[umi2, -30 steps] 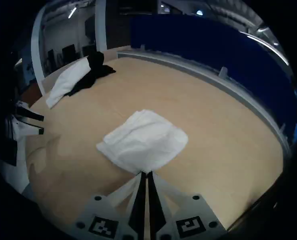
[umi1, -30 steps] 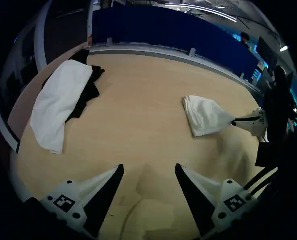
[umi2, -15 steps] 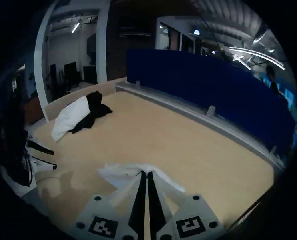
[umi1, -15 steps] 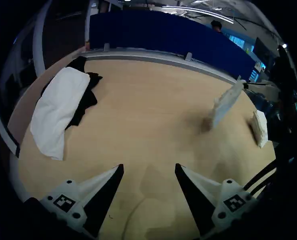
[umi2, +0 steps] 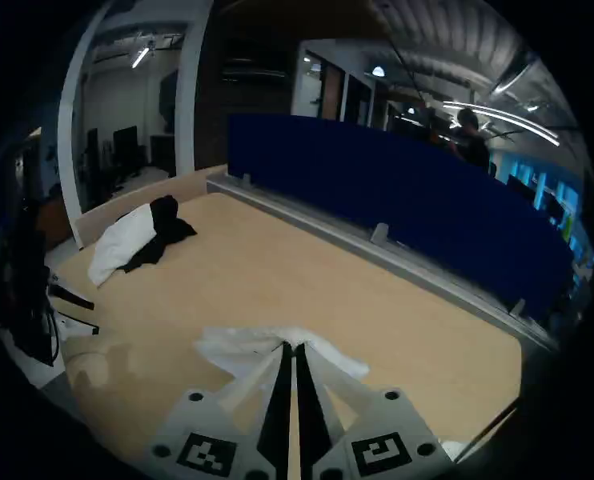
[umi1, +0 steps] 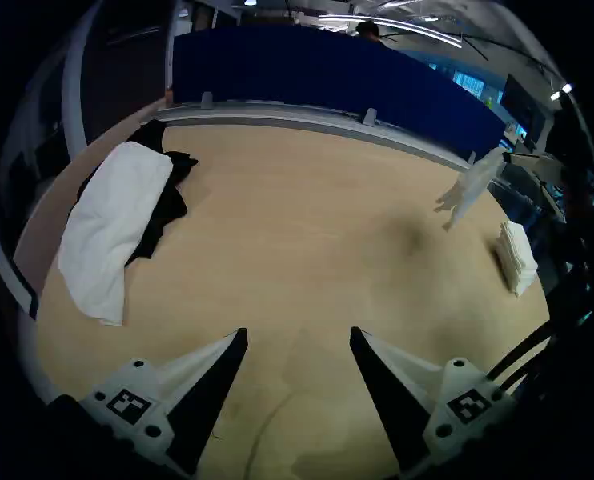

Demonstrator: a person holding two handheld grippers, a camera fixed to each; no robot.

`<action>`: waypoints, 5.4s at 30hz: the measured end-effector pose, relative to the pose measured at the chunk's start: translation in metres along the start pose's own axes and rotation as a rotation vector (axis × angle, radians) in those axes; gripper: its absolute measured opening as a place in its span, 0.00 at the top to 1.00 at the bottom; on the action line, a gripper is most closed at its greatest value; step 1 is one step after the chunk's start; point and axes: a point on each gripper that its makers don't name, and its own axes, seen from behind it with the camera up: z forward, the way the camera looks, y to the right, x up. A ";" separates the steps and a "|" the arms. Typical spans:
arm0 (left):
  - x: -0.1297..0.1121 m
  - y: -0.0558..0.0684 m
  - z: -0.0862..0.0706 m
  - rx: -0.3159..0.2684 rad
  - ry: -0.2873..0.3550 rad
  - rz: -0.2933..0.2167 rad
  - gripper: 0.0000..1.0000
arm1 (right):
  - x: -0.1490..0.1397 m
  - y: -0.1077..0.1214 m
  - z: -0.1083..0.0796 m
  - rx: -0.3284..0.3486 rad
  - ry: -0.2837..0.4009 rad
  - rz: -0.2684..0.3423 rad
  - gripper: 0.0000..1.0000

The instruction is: Fold towel

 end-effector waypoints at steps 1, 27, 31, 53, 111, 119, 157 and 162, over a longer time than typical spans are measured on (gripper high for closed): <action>0.000 0.001 0.000 -0.001 0.000 0.001 0.05 | -0.001 0.005 -0.003 -0.006 0.000 0.004 0.97; 0.010 0.029 0.012 -0.020 -0.021 0.049 0.05 | -0.033 0.167 -0.094 -0.198 -0.046 0.053 0.97; 0.013 0.035 0.014 -0.023 -0.023 0.056 0.05 | -0.037 0.187 -0.100 -0.214 -0.050 0.064 0.97; 0.019 0.058 0.019 -0.025 -0.032 0.079 0.05 | -0.079 0.234 -0.122 -0.253 -0.087 0.121 0.97; 0.009 0.072 0.012 -0.030 -0.048 0.133 0.05 | -0.331 0.211 -0.175 -0.449 -0.312 0.490 0.88; 0.010 0.074 0.012 -0.038 -0.047 0.131 0.05 | -0.327 0.205 -0.183 -0.461 -0.293 0.497 0.53; 0.009 0.068 0.008 -0.034 -0.047 0.117 0.05 | -0.279 0.180 -0.127 -0.387 -0.244 0.414 0.00; 0.009 0.065 0.009 -0.030 -0.049 0.114 0.05 | -0.293 0.177 -0.125 -0.391 -0.264 0.417 0.00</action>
